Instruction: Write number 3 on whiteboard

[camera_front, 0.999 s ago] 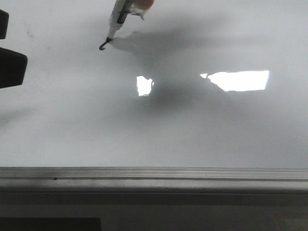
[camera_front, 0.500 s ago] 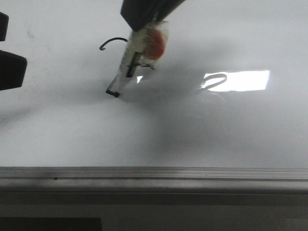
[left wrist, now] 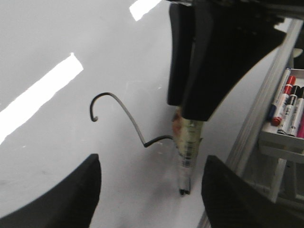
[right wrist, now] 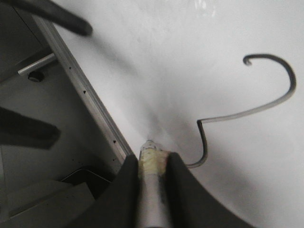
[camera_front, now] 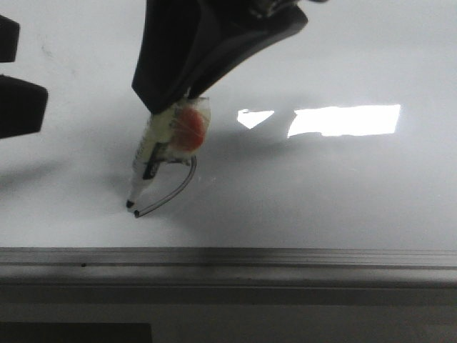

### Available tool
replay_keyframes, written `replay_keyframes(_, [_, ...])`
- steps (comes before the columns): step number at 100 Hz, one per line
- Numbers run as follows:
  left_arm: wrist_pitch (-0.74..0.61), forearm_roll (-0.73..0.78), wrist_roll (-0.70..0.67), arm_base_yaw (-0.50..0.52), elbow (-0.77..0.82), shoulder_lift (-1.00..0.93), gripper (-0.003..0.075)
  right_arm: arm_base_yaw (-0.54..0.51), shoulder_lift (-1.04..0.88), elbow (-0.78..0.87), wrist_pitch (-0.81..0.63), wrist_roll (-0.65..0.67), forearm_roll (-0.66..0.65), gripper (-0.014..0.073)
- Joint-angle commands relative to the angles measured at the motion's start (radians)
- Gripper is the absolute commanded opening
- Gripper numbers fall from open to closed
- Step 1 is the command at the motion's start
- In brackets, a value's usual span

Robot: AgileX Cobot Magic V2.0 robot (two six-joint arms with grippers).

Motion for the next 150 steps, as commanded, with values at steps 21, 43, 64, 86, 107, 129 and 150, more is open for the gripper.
replay_keyframes(21, [-0.182,-0.083,-0.006,-0.032,-0.031,0.122,0.0419,0.099,-0.039,-0.101,-0.023,-0.002,-0.018,-0.0064])
replay_keyframes(43, [-0.183,-0.12,-0.006,-0.032,-0.031,0.139,0.0269,0.098,-0.039,-0.105,-0.014,-0.002,-0.004,-0.0064])
replay_keyframes(64, [-0.164,-0.122,-0.012,-0.032,-0.031,0.142,-0.002,0.098,-0.039,-0.105,-0.033,-0.002,0.006,-0.0064])
replay_keyframes(86, [-0.151,-0.244,-0.012,-0.032,-0.031,0.142,-0.002,0.098,-0.043,-0.105,-0.096,-0.025,-0.006,0.0284])
replay_keyframes(107, [-0.082,-0.644,-0.012,-0.01,-0.031,0.143,-0.002,0.042,-0.121,-0.141,-0.118,-0.025,-0.07,0.0647])
replay_keyframes(129, [-0.039,-0.95,-0.012,0.096,-0.031,0.156,-0.002,-0.034,-0.222,-0.148,-0.104,-0.025,-0.07,0.06])
replay_keyframes(150, [-0.051,-0.95,-0.012,0.114,-0.031,0.205,-0.002,-0.042,-0.259,-0.148,-0.1,-0.025,-0.072,0.0595])
